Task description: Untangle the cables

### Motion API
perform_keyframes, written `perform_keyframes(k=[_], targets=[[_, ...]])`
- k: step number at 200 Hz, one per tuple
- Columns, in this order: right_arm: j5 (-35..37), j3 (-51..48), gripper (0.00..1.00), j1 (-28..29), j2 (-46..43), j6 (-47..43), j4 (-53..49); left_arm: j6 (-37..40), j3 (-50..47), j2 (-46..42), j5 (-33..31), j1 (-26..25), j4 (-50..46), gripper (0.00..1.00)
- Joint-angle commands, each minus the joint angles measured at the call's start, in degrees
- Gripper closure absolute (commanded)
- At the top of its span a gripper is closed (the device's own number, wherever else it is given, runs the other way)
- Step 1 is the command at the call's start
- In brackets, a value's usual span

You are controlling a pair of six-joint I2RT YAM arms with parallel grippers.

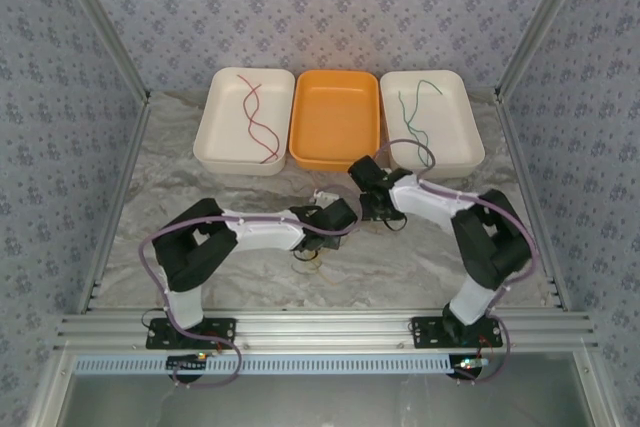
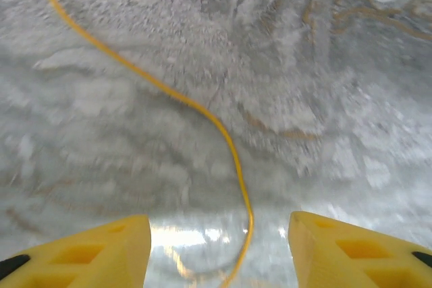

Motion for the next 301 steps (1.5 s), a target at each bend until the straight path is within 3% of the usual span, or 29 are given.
perform_keyframes(k=[1, 23, 50, 116, 147, 166, 222, 258, 301], targets=[[1.1, -3.3, 0.39, 1.7, -8.0, -3.4, 4.5, -0.5, -2.1, -2.1, 0.8, -0.1, 1.7, 0.65], [-8.3, -6.7, 0.39, 1.6, -9.4, -14.0, 8.8, -0.4, -2.5, -2.7, -0.3, 0.0, 1.1, 0.78], [-14.1, -7.3, 0.42, 1.8, -6.4, -20.7, 8.3, -0.7, -4.0, -3.5, -0.3, 0.8, 1.4, 0.85], [-10.2, -2.6, 0.47, 1.7, 3.3, -26.0, 7.8, -0.1, -6.8, -7.3, -0.1, 1.4, 2.2, 0.88], [-9.9, -2.1, 0.73, 2.1, 6.2, -25.6, 7.8, 0.0, -7.3, -9.1, -1.5, 1.9, 0.8, 0.88], [-7.6, -3.5, 1.0, 2.5, 5.0, -24.9, 8.8, -0.6, -7.9, -11.1, -3.6, 3.0, -1.7, 0.9], [2.4, -5.1, 1.0, 1.5, -9.8, -22.0, 4.1, -1.4, -15.7, -23.3, -5.4, 12.2, -5.4, 0.95], [3.4, -2.1, 1.0, -1.2, -20.2, -20.6, -0.2, -1.0, -20.4, -32.4, -2.8, 20.8, -6.9, 0.95], [4.1, 6.3, 1.0, -2.9, -26.1, -21.1, -6.6, 0.2, -23.6, -39.6, 1.6, 29.0, -6.3, 0.95]])
